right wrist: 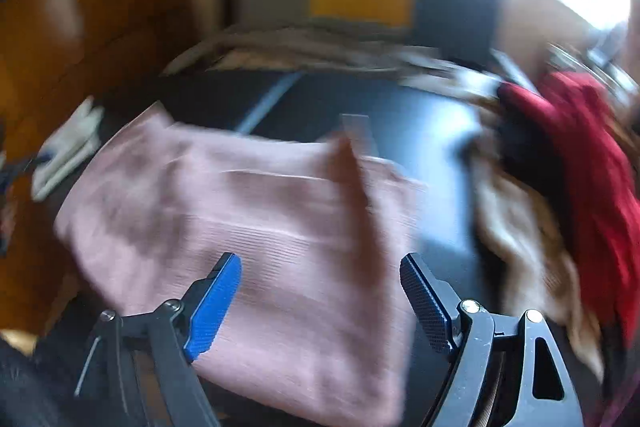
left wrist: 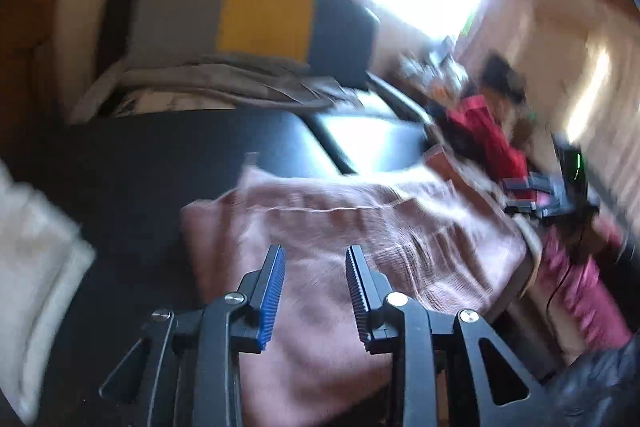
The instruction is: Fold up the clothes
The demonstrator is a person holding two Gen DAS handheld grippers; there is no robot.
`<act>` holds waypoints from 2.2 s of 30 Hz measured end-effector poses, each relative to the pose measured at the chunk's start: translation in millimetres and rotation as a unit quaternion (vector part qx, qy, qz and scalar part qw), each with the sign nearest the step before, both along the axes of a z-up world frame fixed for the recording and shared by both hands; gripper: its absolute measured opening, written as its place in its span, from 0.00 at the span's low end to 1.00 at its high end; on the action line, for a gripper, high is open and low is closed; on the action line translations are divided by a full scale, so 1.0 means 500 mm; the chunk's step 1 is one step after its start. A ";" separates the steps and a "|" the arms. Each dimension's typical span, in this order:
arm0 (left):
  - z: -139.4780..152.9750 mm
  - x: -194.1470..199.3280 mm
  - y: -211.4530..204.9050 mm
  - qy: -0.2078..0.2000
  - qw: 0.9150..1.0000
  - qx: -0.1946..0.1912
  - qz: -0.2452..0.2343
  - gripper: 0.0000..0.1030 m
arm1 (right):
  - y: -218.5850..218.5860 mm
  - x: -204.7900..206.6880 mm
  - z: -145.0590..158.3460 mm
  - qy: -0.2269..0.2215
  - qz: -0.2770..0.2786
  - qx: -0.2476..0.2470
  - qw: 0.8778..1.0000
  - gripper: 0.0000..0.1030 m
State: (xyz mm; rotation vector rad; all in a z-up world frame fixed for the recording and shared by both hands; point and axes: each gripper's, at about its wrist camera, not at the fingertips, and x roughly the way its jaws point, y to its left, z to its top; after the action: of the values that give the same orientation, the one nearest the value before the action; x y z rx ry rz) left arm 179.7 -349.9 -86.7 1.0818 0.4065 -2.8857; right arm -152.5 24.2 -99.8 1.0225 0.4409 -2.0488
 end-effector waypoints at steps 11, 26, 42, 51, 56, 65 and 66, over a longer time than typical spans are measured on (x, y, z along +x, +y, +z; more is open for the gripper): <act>-0.026 -0.239 0.133 -0.067 0.963 -0.112 -0.234 0.45 | -0.284 -0.045 -0.053 -0.049 0.196 0.066 0.977 0.80; -0.084 -0.270 0.106 -0.124 0.968 -0.054 -0.213 0.03 | -0.261 -0.019 -0.078 -0.040 0.199 0.110 0.973 0.04; -0.107 -0.336 0.100 -0.102 0.988 -0.081 -0.078 0.03 | -0.258 -0.102 -0.048 0.047 0.059 0.088 0.993 0.00; -0.045 -0.220 0.030 -0.017 1.000 -0.010 0.002 0.16 | -0.164 -0.011 -0.007 0.012 0.074 -0.009 0.997 0.13; -0.015 -0.067 0.016 0.024 0.998 0.052 0.021 0.18 | -0.119 0.091 -0.002 -0.023 0.133 -0.016 0.991 0.39; -0.123 0.099 0.119 -0.053 0.997 0.054 -0.005 0.20 | -0.120 0.153 -0.107 -0.020 0.122 0.056 0.991 0.40; -0.142 0.098 0.127 -0.071 0.997 0.041 -0.004 0.20 | -0.115 0.146 -0.115 -0.011 0.111 0.064 0.992 0.40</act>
State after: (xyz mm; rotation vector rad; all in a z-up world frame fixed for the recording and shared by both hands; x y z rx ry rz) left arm 228.7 -286.5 -157.8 1.2945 0.5195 -2.7983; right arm -79.3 -33.5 -157.5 1.0228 0.6527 -1.8276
